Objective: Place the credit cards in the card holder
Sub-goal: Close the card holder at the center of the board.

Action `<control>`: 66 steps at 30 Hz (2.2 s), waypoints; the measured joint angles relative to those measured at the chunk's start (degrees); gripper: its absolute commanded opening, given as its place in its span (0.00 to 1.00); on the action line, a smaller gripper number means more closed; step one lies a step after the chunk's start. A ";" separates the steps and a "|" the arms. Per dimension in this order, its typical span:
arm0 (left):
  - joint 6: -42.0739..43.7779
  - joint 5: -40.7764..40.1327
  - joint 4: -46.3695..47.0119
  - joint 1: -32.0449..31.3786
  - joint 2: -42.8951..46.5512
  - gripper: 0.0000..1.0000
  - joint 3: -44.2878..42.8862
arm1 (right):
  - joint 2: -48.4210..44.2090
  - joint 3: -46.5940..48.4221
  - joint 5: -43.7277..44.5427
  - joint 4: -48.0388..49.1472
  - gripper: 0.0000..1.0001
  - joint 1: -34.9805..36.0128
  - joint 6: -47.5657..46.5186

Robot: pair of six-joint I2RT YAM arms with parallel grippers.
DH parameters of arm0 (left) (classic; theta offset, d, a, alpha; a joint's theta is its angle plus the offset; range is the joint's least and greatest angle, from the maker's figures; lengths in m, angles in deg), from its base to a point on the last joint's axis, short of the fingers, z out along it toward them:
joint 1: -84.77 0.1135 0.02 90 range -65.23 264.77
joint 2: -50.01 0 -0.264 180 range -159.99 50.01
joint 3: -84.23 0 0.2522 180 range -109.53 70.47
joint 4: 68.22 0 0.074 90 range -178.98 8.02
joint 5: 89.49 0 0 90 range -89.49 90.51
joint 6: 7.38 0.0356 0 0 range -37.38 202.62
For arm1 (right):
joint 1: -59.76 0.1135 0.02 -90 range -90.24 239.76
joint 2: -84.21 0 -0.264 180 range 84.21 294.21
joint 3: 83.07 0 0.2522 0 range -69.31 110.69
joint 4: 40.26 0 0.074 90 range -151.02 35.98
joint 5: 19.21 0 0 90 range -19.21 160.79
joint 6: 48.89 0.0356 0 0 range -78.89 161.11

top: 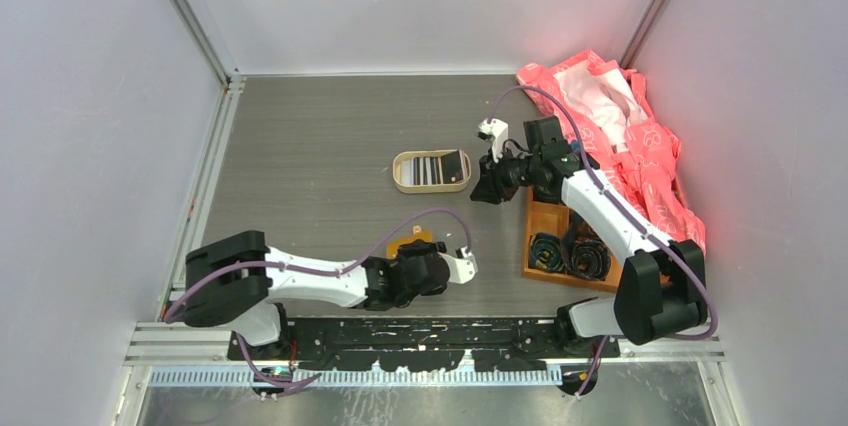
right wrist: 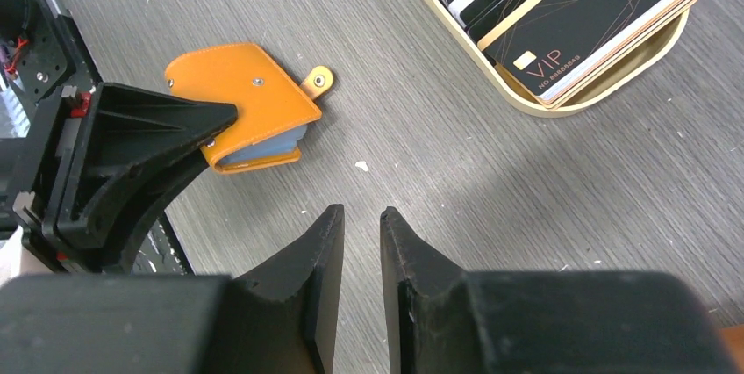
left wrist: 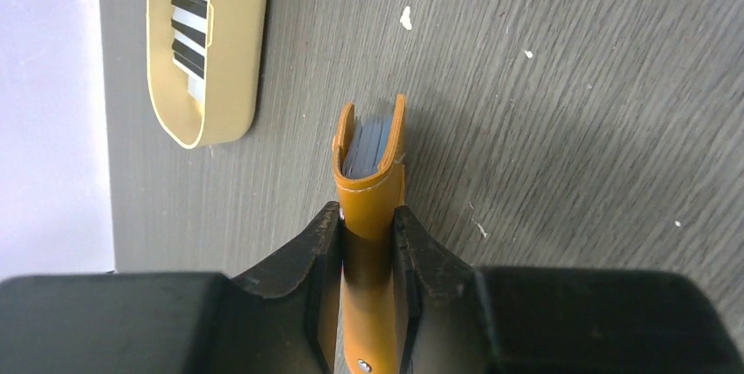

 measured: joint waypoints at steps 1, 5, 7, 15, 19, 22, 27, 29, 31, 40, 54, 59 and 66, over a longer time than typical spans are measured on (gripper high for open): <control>0.61 -0.96 -0.26 -0.44 -0.90 0.03 -0.48 | 0.17 0.00 0.00 0.17 0.28 0.00 0.11; 0.24 -2.62 -0.44 -1.88 -4.33 0.39 -2.08 | 1.05 -0.04 -0.02 0.46 0.28 -0.02 0.28; -1.77 -2.19 -0.24 -2.21 -5.77 0.52 -2.23 | 1.42 -0.04 -0.04 0.50 0.28 -0.09 0.37; -15.45 1.79 4.68 -2.36 -3.96 0.72 1.81 | 1.99 -0.07 -0.20 0.26 0.37 -0.15 -0.90; -22.51 5.79 6.12 -2.40 5.62 0.72 9.03 | 1.81 -0.31 -0.96 0.11 0.52 -0.15 -3.43; -26.80 8.48 8.00 -2.14 16.37 0.73 14.32 | 0.13 -2.43 -1.84 0.42 0.97 0.02 -7.69; -37.22 15.17 11.52 3.80 34.60 0.62 22.34 | -5.05 -7.54 -6.05 1.33 0.99 2.29 -17.57; -42.27 19.04 12.50 9.77 38.88 0.52 25.59 | -3.82 -6.62 -7.87 0.79 0.99 4.98 -20.39; -47.30 22.45 13.05 15.21 41.11 0.45 28.33 | -0.31 -3.93 -7.10 -0.42 0.93 9.44 -22.43; -59.78 36.46 20.90 24.74 31.47 0.19 30.58 | 22.67 12.70 -2.25 -3.50 0.65 17.40 -22.84; -65.75 44.30 31.50 31.30 15.54 0.09 29.62 | 33.44 19.32 -0.70 -10.47 0.52 19.74 -37.53; -66.55 44.87 32.33 31.80 14.60 0.07 29.62 | 35.04 20.22 -0.83 -11.13 0.46 20.33 -40.28; -66.79 45.81 34.21 32.26 13.03 0.06 29.62 | 35.23 20.65 -1.79 -11.87 0.38 20.63 -41.35</control>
